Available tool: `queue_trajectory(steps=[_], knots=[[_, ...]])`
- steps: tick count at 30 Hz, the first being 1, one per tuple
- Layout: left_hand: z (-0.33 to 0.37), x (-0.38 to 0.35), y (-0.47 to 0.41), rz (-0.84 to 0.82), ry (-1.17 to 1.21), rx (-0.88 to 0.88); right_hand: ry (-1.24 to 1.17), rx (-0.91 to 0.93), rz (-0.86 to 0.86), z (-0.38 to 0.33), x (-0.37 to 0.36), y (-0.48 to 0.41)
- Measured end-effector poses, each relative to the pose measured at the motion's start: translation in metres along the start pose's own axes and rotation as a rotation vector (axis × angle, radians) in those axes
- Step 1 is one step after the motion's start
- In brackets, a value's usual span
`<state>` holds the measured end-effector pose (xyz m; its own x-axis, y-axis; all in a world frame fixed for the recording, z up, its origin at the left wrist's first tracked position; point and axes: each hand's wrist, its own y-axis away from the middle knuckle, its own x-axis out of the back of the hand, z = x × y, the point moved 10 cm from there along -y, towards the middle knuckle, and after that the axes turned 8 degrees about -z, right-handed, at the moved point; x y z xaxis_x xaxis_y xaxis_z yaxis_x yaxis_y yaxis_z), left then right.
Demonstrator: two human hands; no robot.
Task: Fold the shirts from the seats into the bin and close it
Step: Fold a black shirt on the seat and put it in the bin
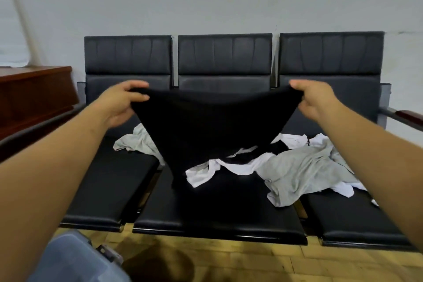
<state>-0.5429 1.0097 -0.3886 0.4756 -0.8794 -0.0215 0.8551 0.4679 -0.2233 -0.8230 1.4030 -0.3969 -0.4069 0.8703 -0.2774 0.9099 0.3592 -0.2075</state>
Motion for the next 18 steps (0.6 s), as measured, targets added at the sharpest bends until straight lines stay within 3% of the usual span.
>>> queue_trajectory(steps=[4,9,13,18], knots=[[-0.098,0.0,0.054,-0.163,-0.093,0.25,0.148,-0.239,0.035,0.097,0.044,0.046],[-0.222,0.011,0.128,-0.278,-0.385,0.602,0.579,-0.537,-0.067,0.205,0.088,0.114],[-0.248,0.01,0.148,-0.424,-0.772,0.631,1.057,-0.573,-0.348,0.227,0.085,0.127],[-0.243,0.007,0.15,-0.544,-1.075,0.597,1.218,-0.517,-0.539,0.228,0.073,0.134]])
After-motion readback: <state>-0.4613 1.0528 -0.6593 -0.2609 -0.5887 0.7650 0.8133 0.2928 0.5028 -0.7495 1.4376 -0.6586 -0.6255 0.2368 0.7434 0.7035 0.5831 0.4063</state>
